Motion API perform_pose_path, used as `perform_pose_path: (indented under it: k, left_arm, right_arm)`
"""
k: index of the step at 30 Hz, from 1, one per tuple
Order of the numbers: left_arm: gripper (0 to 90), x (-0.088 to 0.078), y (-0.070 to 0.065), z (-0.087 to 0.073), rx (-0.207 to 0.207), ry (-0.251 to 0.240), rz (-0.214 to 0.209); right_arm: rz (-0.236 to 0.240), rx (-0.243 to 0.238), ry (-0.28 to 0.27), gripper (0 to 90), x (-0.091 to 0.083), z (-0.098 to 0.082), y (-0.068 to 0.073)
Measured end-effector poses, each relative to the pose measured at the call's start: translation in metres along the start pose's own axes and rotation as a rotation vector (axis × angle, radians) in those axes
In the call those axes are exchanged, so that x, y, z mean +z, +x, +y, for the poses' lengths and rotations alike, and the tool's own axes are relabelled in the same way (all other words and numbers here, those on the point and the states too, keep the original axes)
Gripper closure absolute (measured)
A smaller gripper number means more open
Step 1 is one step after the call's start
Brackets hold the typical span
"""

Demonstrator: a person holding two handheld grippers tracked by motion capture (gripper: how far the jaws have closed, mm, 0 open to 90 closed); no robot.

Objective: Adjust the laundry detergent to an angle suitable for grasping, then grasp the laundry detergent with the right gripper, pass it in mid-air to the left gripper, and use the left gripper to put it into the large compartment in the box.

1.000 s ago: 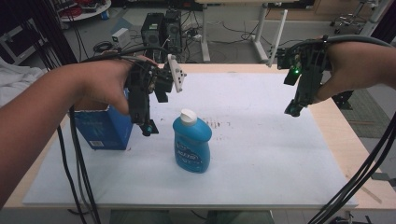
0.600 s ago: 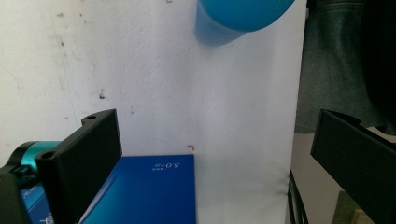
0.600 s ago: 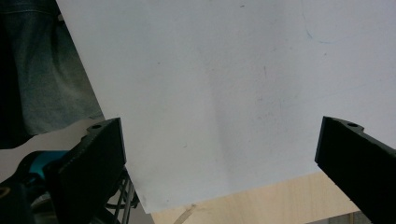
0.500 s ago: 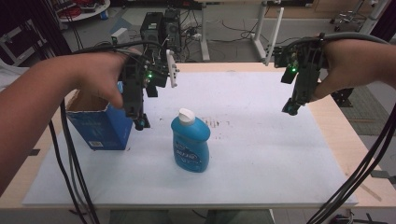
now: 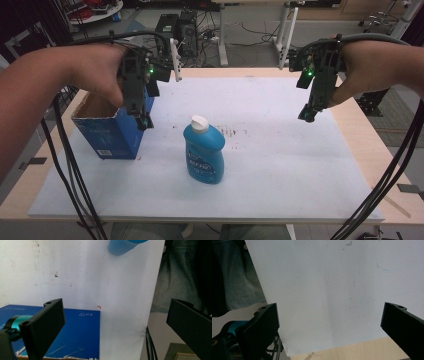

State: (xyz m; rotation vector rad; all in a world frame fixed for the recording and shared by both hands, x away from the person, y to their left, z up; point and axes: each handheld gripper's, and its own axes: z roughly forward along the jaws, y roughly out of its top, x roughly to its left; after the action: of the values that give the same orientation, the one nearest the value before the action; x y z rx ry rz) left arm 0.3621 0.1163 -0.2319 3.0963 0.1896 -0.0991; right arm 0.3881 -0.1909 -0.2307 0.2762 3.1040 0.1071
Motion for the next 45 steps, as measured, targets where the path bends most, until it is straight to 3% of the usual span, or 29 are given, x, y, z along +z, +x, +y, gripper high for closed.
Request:
perform_pose_path:
  k: [26,39,45]
  left_arm:
    - [1.8,0.009,-0.001,0.001,-0.019,-0.001,0.006]
    - [1.8,0.014,0.006,0.002,0.003,-0.008,-0.012]
    - [1.8,0.016,0.007,0.003,0.012,-0.004,-0.016]
  right_arm:
    - [-0.018,-0.011,-0.008,0.8,-0.004,-0.003,0.006]
    - [-0.022,0.006,-0.003,0.8,-0.002,-0.005,0.0]
    - [-0.021,0.01,-0.005,0.8,-0.003,-0.003,0.004]
